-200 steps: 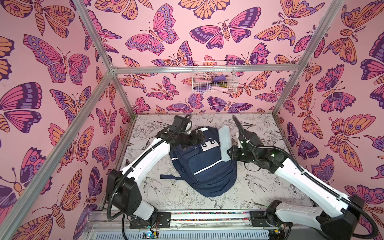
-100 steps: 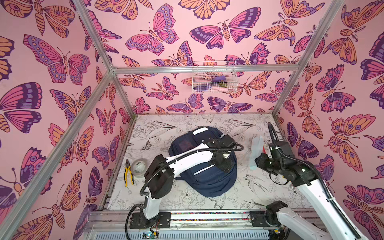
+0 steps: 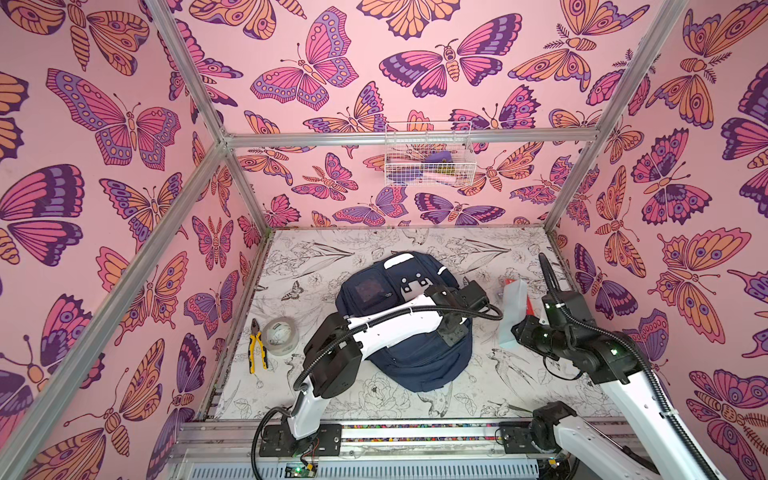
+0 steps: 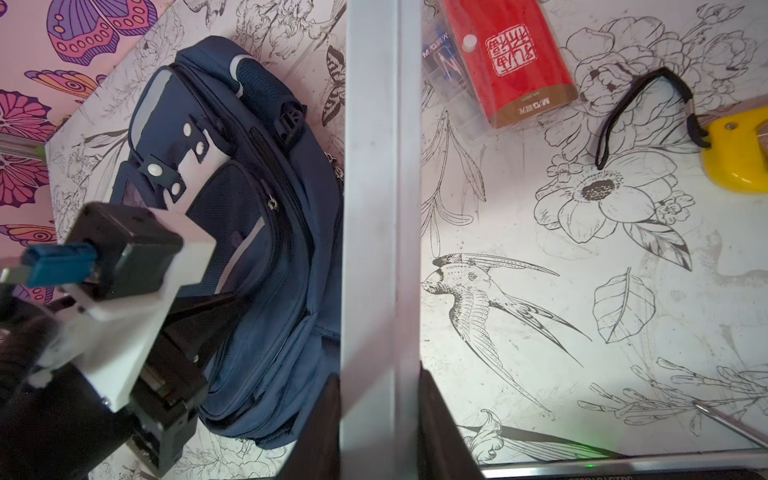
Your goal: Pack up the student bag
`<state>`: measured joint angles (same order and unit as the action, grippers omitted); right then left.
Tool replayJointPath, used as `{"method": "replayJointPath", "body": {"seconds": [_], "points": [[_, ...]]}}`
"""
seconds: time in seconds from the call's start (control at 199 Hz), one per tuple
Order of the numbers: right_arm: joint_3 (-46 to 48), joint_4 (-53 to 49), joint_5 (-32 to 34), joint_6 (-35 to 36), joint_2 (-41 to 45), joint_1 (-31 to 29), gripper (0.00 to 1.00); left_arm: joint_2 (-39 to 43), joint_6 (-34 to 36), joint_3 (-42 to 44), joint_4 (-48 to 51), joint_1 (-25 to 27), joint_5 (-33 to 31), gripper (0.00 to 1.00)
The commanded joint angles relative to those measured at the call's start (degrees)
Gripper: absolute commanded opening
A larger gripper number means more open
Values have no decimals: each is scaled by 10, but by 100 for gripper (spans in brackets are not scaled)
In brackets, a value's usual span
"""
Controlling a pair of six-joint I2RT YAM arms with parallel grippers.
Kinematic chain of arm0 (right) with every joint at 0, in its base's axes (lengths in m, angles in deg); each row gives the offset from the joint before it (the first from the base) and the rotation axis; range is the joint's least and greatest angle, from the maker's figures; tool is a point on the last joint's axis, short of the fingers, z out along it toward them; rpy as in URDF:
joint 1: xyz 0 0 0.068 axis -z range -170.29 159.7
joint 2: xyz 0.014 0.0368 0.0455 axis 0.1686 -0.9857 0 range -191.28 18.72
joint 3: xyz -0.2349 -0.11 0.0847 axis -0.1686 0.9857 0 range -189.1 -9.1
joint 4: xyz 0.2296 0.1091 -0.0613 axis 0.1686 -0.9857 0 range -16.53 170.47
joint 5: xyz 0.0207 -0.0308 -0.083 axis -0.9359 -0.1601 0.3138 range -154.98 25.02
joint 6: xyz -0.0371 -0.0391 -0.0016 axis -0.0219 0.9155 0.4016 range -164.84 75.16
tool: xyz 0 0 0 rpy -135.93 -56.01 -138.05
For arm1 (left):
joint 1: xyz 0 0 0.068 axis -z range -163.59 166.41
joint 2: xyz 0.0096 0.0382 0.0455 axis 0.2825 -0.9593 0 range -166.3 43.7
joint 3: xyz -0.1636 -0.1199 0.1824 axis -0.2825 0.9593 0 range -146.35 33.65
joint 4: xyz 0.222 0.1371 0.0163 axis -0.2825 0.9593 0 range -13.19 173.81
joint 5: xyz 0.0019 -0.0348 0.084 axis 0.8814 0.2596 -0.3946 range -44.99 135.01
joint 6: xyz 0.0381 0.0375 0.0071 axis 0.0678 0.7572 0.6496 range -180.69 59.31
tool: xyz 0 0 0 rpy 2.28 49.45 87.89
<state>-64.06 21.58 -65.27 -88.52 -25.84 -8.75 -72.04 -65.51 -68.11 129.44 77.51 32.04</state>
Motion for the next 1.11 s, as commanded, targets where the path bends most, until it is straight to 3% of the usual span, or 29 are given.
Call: {"method": "replayJointPath", "body": {"seconds": [0.0, 0.176, 0.307, 0.402, 0.473, 0.659, 0.87, 1.102], "points": [[-5, 3, -21, 9, 6, 3, 0, 37, 21, 0, 13, -13, -96, 0], [6, 48, -110, 28, -12, 1, 0, 153, 52, 65, -91, -24, -46, 0], [17, 96, -179, 29, -27, -12, 0, 258, 81, 155, -199, -38, 48, 0], [18, 120, -204, 30, -50, -43, 0, 307, 55, 197, -233, -72, 110, 0], [17, 137, -209, 31, -76, -79, 0, 331, 36, 216, -246, -103, 173, 0], [15, 210, -185, 10, -148, -173, 0, 384, 26, 268, -284, -137, 266, 0], [33, 328, -196, -29, -234, -212, 0, 451, -6, 318, -332, -180, 350, 0], [-3, 408, -187, -34, -335, -223, 0, 479, -28, 345, -361, -192, 416, 0]]}}
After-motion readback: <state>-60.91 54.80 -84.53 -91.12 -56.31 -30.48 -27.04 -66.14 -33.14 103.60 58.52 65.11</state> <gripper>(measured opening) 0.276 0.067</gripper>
